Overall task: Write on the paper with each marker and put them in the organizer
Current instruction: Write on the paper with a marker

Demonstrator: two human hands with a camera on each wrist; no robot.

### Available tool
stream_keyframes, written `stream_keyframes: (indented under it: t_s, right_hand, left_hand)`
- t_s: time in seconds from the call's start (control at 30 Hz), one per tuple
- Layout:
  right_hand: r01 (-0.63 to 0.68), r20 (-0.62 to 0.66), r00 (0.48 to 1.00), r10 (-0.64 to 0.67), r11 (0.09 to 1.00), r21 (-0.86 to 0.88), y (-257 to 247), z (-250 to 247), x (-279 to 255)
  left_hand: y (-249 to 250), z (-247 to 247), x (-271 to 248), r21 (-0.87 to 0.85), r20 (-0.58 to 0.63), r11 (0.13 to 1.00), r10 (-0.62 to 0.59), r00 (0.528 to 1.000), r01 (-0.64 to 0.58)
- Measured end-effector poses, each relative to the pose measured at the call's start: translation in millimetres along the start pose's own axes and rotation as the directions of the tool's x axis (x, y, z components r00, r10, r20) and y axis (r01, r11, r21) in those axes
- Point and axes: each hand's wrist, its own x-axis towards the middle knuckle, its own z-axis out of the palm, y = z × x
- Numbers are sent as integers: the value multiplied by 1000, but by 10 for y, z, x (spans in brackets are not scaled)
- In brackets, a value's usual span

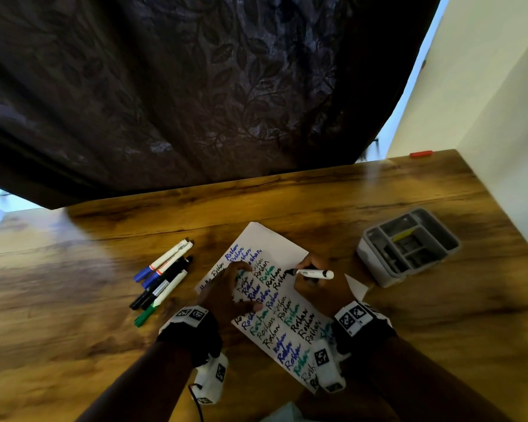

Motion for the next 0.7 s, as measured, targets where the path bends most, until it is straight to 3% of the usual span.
stream_keyframes:
  t_s: [0.17,0.33,0.57,0.7]
  right_hand:
    - [-16,-55,998,17,1000,25,36,34,30]
    - [-132,-11,991,135,978,160,42,-33,54]
    - [-181,17,983,180,970,163,77,-44,105]
    - [-236,51,972,230,949,210,5,-96,133]
  left_hand:
    - [-25,17,2,-14,-6,1000,-26,1000,26]
    - [-24,19,-13,-61,8,995,-74,997,75]
    - [28,25,-81,-144,-23,984,-109,994,105]
    - [22,-23,-103,-76,-23,987,-142,990,140]
